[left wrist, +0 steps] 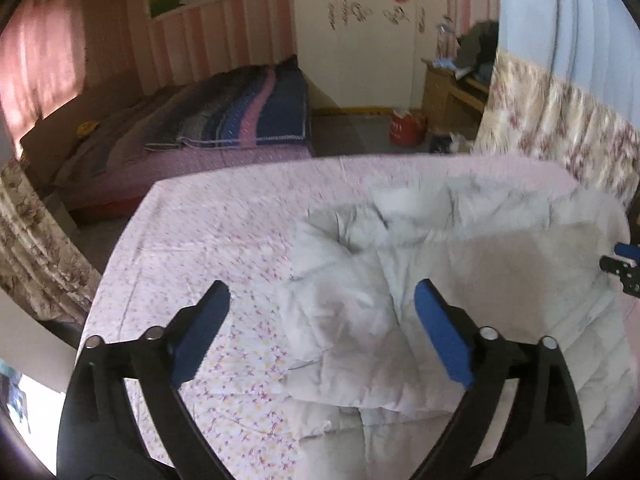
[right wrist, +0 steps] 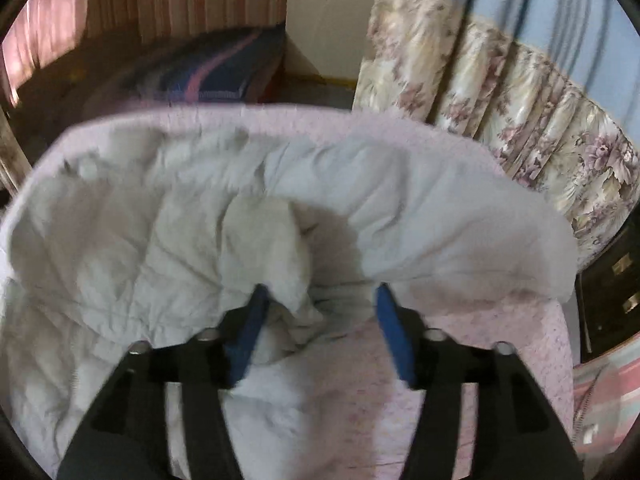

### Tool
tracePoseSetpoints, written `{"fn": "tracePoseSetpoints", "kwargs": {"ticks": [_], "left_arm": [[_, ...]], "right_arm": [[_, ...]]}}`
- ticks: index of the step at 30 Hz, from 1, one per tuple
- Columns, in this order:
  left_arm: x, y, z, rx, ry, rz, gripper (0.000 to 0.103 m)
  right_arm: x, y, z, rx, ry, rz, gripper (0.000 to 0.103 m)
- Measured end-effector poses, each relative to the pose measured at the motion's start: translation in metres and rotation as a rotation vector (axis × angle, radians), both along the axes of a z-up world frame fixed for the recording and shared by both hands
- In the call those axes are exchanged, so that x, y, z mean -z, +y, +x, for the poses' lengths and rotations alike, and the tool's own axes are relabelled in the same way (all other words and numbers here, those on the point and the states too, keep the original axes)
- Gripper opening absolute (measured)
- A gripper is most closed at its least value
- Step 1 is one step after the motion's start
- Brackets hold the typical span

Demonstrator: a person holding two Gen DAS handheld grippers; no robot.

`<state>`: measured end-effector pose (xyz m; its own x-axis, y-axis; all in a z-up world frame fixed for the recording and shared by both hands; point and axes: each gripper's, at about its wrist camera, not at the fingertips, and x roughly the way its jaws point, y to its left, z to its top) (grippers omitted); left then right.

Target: Fold large clothes

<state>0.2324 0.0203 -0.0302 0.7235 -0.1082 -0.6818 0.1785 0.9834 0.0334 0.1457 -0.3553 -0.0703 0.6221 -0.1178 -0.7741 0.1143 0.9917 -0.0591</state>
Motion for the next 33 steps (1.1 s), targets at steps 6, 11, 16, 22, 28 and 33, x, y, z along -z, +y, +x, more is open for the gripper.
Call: {"fn": "tracePoseSetpoints", "kwargs": {"ticks": [6,11,16,22,28,33], "left_arm": [[-0.037,-0.008,-0.014,-0.041,-0.022,-0.087,0.1],[-0.051,-0.034,-0.022,-0.012,-0.006,-0.128,0.1],[-0.054,-0.063,-0.028,0.022,0.004,-0.111,0.1],[-0.056,-0.08,-0.029,0.023,0.012,-0.099,0.1],[-0.047,-0.076,-0.027,-0.005,0.033,-0.08,0.1],[-0.041,-0.069,-0.025,-0.031,0.048,-0.073,0.1]], "right_arm": [[-0.024,-0.079,-0.013,0.118,-0.102,0.044,0.07],[-0.008,-0.213,-0.035,0.356,-0.205,0.339,0.07],[0.036,-0.304,-0.052,0.562,-0.263,0.567,0.07],[0.089,-0.336,-0.042,0.664,-0.236,0.759,0.07],[0.125,-0.358,-0.036,0.758,-0.245,0.896,0.076],[0.122,-0.359,-0.02,0.712,-0.303,0.862,0.033]]}}
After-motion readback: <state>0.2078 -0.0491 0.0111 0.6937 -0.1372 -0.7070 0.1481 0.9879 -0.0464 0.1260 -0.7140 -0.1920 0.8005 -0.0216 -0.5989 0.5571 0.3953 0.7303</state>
